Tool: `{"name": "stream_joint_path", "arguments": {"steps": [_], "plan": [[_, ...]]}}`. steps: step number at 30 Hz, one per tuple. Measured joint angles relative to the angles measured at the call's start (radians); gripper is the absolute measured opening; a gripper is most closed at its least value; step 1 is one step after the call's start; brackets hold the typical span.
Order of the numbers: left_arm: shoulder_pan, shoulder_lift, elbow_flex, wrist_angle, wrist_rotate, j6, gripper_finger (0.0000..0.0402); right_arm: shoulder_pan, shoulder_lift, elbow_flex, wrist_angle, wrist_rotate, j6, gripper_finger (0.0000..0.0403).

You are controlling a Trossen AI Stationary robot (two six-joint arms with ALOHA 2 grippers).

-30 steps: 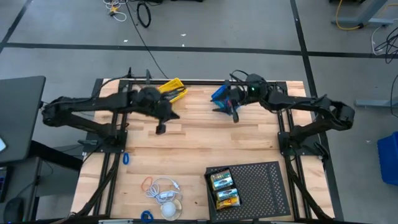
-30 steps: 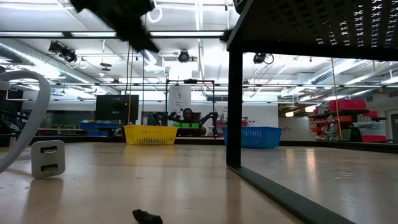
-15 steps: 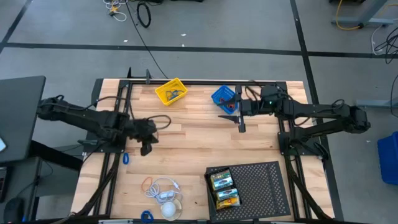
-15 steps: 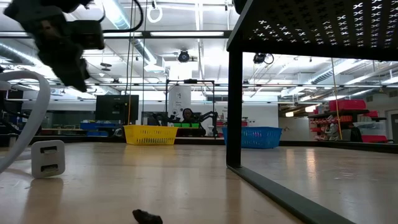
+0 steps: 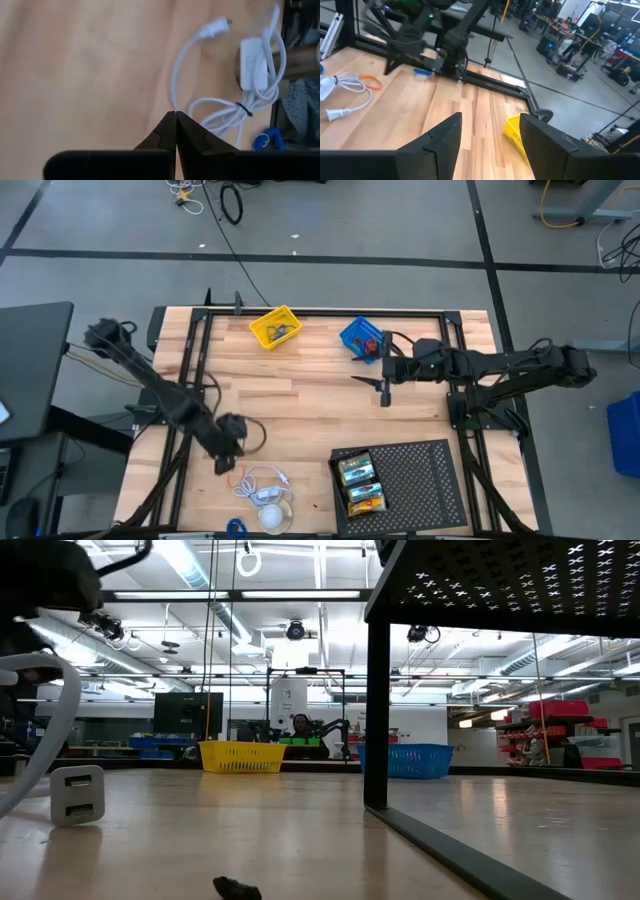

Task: Pick & Place Office Desk Supplies
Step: Put the orange rubber band into the yellow basket

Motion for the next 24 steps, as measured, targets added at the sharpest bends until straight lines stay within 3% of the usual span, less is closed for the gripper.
{"name": "stream_joint_path", "arguments": {"steps": [4,7,15,20,24], "plan": [[-0.058,0.151,0.002,0.128,-0.014,-0.031,0.0027,0.003,0.0,0.0,-0.019,0.005,0.001,0.0208],[-0.071,0.25,0.017,0.13,-0.014,-0.069,0.0055,0.003,0.0,0.0,-0.019,0.006,0.0,0.0208],[-0.069,0.398,0.048,0.14,0.1,-0.091,0.011,0.003,0.0,0.0,-0.041,0.005,0.001,0.0208],[-0.068,0.405,0.048,0.136,0.125,-0.085,0.011,0.003,0.0,0.0,-0.058,0.005,0.0,0.0208],[-0.069,0.405,0.047,0.128,0.113,-0.03,0.007,0.003,0.0,0.0,-0.066,0.005,0.001,0.0208]]}}
